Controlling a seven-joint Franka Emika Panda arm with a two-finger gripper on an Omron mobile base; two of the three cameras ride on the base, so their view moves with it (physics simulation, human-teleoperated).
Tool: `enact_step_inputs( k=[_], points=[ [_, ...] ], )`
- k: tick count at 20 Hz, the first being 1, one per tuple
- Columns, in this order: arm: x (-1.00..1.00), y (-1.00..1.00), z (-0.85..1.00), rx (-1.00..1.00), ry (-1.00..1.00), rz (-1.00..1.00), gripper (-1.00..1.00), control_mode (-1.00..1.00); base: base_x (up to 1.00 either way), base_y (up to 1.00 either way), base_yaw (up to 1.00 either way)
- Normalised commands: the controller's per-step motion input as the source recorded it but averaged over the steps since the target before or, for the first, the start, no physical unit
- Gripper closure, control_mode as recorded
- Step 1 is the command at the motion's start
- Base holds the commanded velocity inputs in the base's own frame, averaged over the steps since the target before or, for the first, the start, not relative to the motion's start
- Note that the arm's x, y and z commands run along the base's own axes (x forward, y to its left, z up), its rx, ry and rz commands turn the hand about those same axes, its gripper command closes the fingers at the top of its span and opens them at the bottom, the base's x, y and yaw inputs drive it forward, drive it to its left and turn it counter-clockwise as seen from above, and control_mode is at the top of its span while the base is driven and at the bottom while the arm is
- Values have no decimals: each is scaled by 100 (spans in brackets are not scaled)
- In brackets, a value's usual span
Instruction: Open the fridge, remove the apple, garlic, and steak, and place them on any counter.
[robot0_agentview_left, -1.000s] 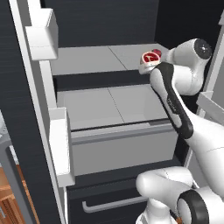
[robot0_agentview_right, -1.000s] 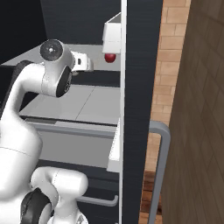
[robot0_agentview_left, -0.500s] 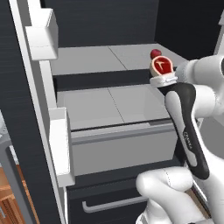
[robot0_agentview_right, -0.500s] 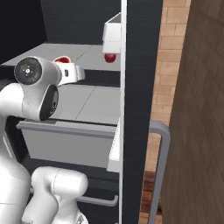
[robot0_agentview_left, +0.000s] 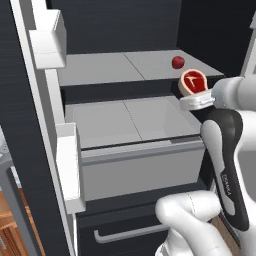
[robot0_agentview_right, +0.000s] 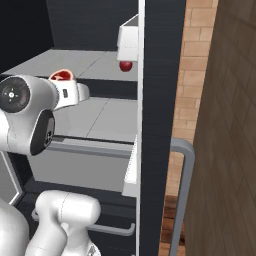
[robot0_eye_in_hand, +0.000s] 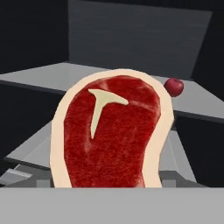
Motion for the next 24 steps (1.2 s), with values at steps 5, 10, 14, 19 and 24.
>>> enact_step_inputs(
  k=[5, 10, 14, 19, 24],
  points=[
    [-45, 0, 0, 0, 0, 0, 100, -100, 0, 0, 0],
    [-22, 0, 0, 0, 0, 0, 100, -100, 0, 0, 0],
    [0, 0, 0, 0, 0, 0, 100, -100, 0, 0, 0],
    [0, 0, 0, 0, 0, 0, 100, 100, -9, 0, 0],
    [0, 0, 0, 0, 0, 0, 100, 100, -88, -4, 0]
  ],
)
